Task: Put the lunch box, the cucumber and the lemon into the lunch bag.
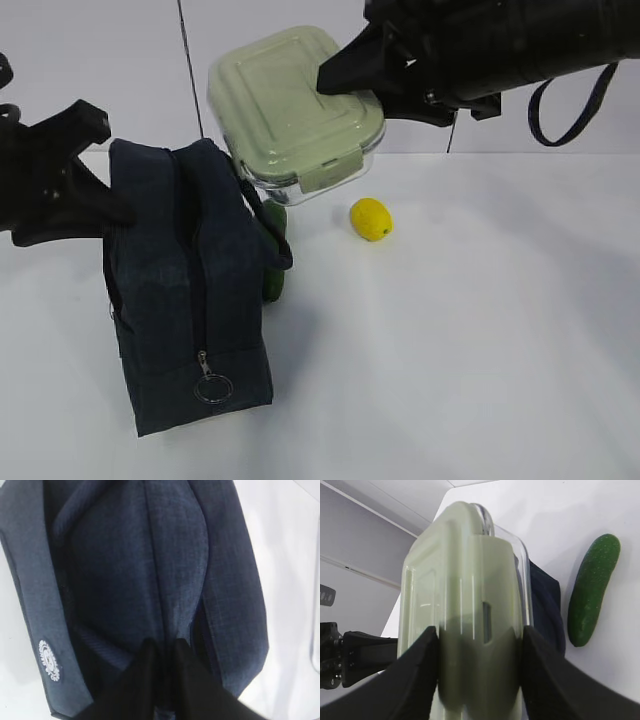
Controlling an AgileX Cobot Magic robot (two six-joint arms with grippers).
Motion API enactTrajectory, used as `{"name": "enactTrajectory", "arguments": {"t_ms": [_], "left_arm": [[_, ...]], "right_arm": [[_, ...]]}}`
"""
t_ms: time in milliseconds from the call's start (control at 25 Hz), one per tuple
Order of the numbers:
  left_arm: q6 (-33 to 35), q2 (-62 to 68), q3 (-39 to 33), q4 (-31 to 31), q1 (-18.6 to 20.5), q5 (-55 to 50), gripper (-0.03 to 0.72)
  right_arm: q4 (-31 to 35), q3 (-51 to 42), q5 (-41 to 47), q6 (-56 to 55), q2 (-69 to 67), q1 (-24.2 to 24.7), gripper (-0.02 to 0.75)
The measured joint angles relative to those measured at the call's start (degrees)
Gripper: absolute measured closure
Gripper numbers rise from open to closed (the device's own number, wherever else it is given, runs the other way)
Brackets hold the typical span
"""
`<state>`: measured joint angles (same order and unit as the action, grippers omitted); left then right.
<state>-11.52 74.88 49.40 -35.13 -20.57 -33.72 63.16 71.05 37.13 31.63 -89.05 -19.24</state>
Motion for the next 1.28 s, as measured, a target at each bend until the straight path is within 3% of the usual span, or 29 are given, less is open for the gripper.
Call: {"name": "enactTrajectory", "arguments": {"t_ms": [600, 1000, 1280], "left_arm": [[0.0, 0.0, 0.0, 1.76, 0.0, 1.73, 0.655], [0.0, 0.0, 0.0, 2.25, 0.0, 2.69, 0.655], [0.0, 0.0, 0.0, 2.25, -0.14, 3.15, 0.655]], "right_arm": [[0.66, 4.08, -7.73, -2.68, -7.15, -8.39, 0.353], [0.9, 5.63, -9.89, -3.39, -11.79, -8.52, 0.354], [-3.88, 5.76, -10.6, -6.74, -13.63, -8.52, 0.354]]}}
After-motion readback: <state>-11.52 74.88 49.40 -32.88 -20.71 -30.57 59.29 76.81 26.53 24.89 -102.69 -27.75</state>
